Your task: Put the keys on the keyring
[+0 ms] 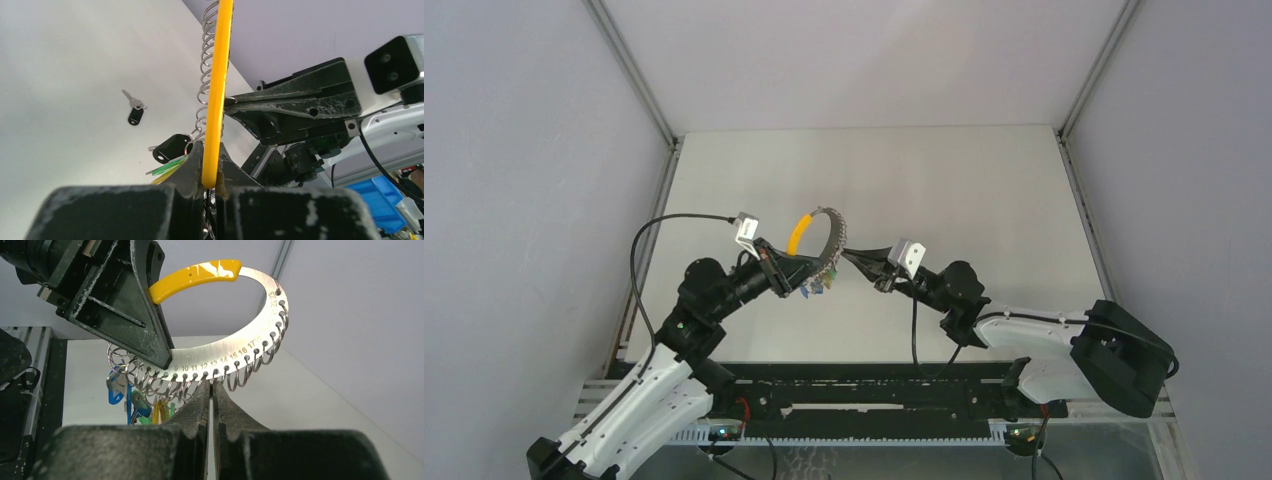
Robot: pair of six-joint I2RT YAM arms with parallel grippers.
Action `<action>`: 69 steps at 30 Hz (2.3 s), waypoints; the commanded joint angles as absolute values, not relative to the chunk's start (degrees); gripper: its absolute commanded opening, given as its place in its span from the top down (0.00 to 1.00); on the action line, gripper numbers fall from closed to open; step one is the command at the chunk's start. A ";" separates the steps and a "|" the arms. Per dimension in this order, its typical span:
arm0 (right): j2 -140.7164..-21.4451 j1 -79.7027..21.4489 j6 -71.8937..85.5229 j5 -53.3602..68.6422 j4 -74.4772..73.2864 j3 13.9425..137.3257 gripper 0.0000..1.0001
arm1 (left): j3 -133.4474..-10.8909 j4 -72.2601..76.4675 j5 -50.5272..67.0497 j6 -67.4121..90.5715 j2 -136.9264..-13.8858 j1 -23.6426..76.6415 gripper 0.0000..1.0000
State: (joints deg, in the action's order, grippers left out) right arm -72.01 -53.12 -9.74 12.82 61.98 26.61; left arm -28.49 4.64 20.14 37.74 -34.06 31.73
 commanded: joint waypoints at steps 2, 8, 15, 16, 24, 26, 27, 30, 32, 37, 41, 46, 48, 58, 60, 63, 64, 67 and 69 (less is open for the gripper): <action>-74.37 -51.82 -5.95 16.81 68.35 26.80 1.00 | -27.56 13.77 22.36 40.80 -33.39 31.56 1.00; -76.68 -50.94 -4.50 16.51 71.38 26.80 1.00 | -27.63 14.15 24.39 40.08 -33.23 31.55 1.00; -77.60 -50.80 -4.06 15.89 70.56 26.72 1.00 | -30.61 7.92 22.50 34.74 -32.17 31.58 1.00; -77.61 -50.80 -3.85 15.69 70.34 26.61 1.00 | -31.07 6.97 21.81 34.19 -31.83 31.56 1.00; -74.89 -51.30 -3.63 16.56 73.56 23.97 1.00 | -32.15 3.35 18.21 34.57 -31.65 31.47 1.00; -74.91 -51.35 -4.20 16.69 72.89 23.94 1.00 | -32.28 3.55 18.10 34.82 -31.39 31.39 1.00; -75.19 -51.29 -4.34 16.63 72.95 23.92 1.00 | -32.47 3.68 18.10 34.88 -31.27 31.30 1.00; -76.56 -51.33 -4.37 16.44 73.58 23.84 1.00 | -33.50 2.89 18.49 33.83 -31.11 31.22 1.00; -77.40 -51.41 -4.31 16.27 74.05 23.95 0.97 | -34.51 1.59 18.74 32.01 -30.96 31.26 1.00; -78.73 -51.84 -5.26 15.66 72.93 24.46 0.93 | -37.06 -0.29 20.35 28.30 -30.85 31.23 1.00; -79.31 -52.81 -6.84 14.31 71.42 25.28 0.93 | -38.33 -0.62 21.94 26.96 -31.47 31.22 1.00; -78.74 -53.81 -7.97 12.57 69.95 25.84 0.93 | -39.02 -1.89 22.56 25.49 -31.99 31.21 1.00; -77.30 -54.09 -7.91 11.73 68.58 25.76 0.93 | -39.55 -3.44 21.87 24.06 -31.89 31.22 1.00; -69.68 -57.58 -9.63 7.45 62.10 25.58 0.87 | -41.85 -8.01 20.94 19.72 -33.19 31.22 1.00; -69.04 -58.19 -9.91 6.93 61.92 25.57 0.87 | -42.20 -8.85 20.80 19.08 -33.30 31.25 1.00; -68.97 -59.22 -10.30 6.01 62.14 26.02 0.86 | -42.66 -9.90 20.70 18.31 -33.44 31.20 1.00; -69.20 -59.51 -10.62 5.67 62.14 26.28 0.86 | -42.71 -10.07 20.66 18.21 -33.53 31.21 1.00; -69.90 -60.25 -11.04 4.87 61.97 26.98 0.86 | -42.79 -10.13 20.95 18.03 -33.61 31.23 1.00; -70.32 -60.58 -11.10 4.70 61.90 27.36 0.86 | -42.83 -10.36 21.07 17.89 -33.71 31.27 1.00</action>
